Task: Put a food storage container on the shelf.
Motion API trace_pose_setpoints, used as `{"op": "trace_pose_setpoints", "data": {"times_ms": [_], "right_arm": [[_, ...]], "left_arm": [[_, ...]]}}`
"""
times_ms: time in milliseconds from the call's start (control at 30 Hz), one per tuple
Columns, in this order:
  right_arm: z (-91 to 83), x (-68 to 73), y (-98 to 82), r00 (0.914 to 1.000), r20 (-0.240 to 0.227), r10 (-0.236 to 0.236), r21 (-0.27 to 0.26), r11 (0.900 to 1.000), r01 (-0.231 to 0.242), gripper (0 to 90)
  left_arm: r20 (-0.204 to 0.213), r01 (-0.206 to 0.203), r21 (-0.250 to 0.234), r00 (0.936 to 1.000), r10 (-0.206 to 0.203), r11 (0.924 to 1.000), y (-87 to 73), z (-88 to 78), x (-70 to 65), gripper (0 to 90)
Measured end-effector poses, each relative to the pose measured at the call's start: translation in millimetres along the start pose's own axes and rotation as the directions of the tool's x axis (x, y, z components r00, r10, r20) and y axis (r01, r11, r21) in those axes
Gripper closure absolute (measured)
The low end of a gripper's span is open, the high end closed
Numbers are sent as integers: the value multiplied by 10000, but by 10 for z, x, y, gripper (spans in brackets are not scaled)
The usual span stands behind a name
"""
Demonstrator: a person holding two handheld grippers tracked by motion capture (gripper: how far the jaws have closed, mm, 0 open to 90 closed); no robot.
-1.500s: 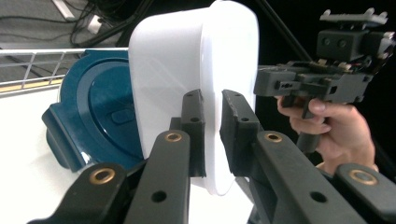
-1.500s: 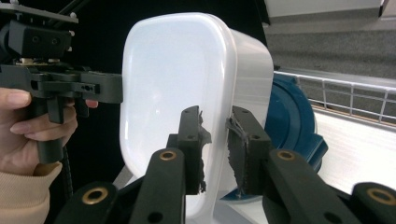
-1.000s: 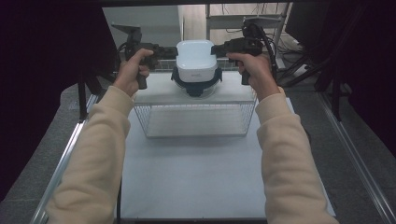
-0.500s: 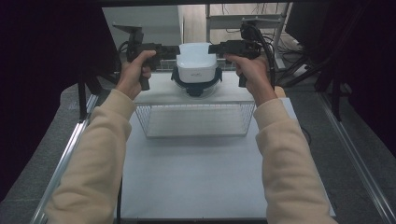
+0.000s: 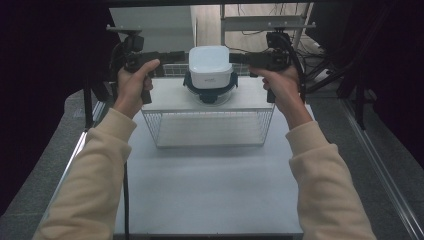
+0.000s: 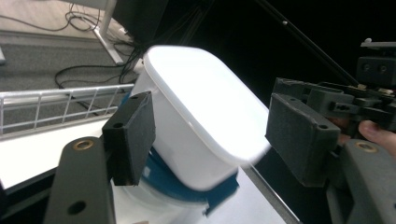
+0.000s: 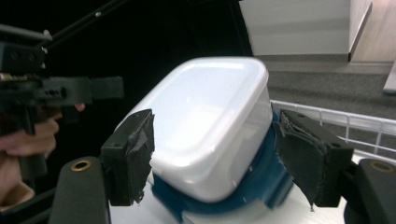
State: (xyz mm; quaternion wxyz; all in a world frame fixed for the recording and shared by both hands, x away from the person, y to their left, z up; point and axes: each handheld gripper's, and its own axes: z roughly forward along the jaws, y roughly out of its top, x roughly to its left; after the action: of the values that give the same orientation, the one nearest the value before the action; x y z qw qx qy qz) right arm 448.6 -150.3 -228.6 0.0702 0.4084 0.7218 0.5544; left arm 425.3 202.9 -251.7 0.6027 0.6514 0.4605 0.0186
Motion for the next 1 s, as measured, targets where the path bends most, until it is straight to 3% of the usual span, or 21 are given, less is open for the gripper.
{"op": "trace_pose_setpoints", "data": {"times_ms": [133, 167, 233, 267, 300, 400, 433, 467, 500, 600, 633, 667, 800, 833, 900, 1000], "right_arm": [[-174, 3, -176, 9978, -58, -653, -29, 9979, 653, 283], [-223, 7, -229, 9965, -82, -830, 22, 9965, 830, 278], [-379, 22, -400, 9925, -272, -1188, 24, 9929, 1189, 266], [-379, 22, -400, 9925, -272, -1188, 24, 9929, 1189, 266], [-487, 29, -524, 9908, -448, -1274, -130, 9918, 1269, 263], [-585, 36, -664, 9893, -535, -1356, -174, 9907, 1348, 260], [-626, 37, -742, 9885, -553, -1405, -180, 9900, 1397, 259], [-693, 30, -913, 9872, -584, -1483, -209, 9889, 1473, 257], [-693, 30, -913, 9872, -584, -1483, -209, 9889, 1473, 257], [-754, 4, -1184, 9860, -526, -1579, -112, 9874, 1576, 253], [-784, -16, -1391, 9856, -520, -1606, -53, 9870, 1605, 252], [-784, -16, -1391, 9856, -520, -1606, -53, 9870, 1605, 252], [-803, -54, -1721, 9867, -519, -1541, 38, 9880, 1545, 252], [-805, -63, -1808, 9872, -439, -1534, 79, 9881, 1539, 252], [-795, -95, -1986, 9877, -467, -1495, 160, 9885, 1504, 252], [-776, -155, -2232, 9876, -358, -1531, 489, 9867, 1548, 252]], "left_arm": [[77, -604, 345, 9982, 602, 9976, -200, -112, -75, 301], [-61, -789, 386, 9968, 792, 9961, -267, -151, -109, 297], [-288, -1403, 449, 9895, 1417, 9891, -483, -278, -188, 291], [-288, -1403, 449, 9895, 1417, 9891, -483, -278, -188, 289], [-342, -1533, 441, 9873, 1549, 9872, -562, -321, -210, 289], [-443, -1790, 429, 9825, 1809, 9829, -816, -434, -250, 288], [-460, -1851, 418, 9813, 1869, 9818, -910, -463, -255, 287], [-555, -2004, 522, 9776, 2032, 9783, -1103, -510, -250, 287], [-555, -2004, 522, 9776, 2032, 9783, -1103, -510, -250, 287], [-829, -2123, 719, 9724, 2179, 9746, -1402, -564, -211, 285], [-890, -2085, 799, 9725, 2153, 9748, -1521, -576, -190, 285], [-924, -2063, 850, 9725, 2139, 9748, -1591, -578, -177, 285], [-986, -1873, 1229, 9749, 1998, 9746, -1939, -567, -92, 279], [-1231, -1846, 1244, 9721, 1997, 9749, -2027, -564, -76, 277], [-1716, -1973, 1442, 9601, 2209, 9697, -2189, -545, -43, 280], [-1700, -1763, 1744, 9637, 2060, 9688, -2374, -534, 30, 278]]}}
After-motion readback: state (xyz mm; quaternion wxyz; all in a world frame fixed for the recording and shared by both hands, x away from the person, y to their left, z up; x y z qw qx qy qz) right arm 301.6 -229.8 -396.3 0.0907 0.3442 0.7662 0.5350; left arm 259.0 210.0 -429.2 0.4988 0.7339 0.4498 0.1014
